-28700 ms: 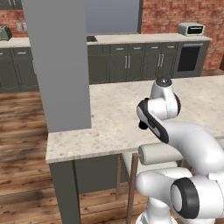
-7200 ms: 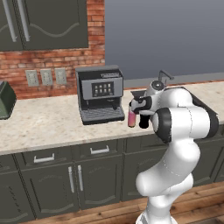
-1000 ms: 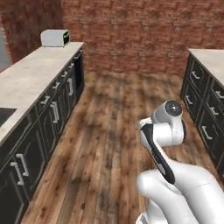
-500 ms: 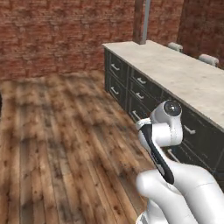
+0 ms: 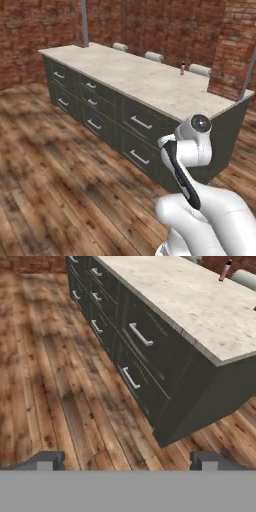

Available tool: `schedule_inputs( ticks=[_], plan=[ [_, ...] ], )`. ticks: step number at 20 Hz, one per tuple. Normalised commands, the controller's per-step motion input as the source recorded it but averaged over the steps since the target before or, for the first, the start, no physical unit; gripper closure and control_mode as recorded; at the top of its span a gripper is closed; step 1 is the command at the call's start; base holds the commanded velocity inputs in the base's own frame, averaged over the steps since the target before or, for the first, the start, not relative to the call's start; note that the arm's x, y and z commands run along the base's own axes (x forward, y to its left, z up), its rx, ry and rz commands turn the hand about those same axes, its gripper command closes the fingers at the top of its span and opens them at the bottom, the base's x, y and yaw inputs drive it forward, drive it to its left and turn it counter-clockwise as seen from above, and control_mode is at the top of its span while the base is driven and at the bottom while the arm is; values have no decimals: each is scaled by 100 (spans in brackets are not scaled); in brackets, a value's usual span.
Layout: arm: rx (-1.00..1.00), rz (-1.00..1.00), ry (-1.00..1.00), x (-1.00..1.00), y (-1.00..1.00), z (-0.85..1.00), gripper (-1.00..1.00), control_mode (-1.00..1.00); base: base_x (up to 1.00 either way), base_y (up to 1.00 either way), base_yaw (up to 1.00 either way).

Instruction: Place the large bottle from the dining counter next to the other large bottle outside the sink, and place the small bottle from the dining counter next to the other small bottle inside the sink.

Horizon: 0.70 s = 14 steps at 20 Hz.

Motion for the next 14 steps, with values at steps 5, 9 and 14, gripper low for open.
schedule_inputs(
  ticks=[5,9,14],
  plan=[
    [0,0,0,0,0,0,-100,100,-21,0,-38],
    [0,0,0,0,0,0,-100,100,64,-11,-32],
    [0,0,0,0,0,0,-100,100,87,-44,-32]
  ],
)
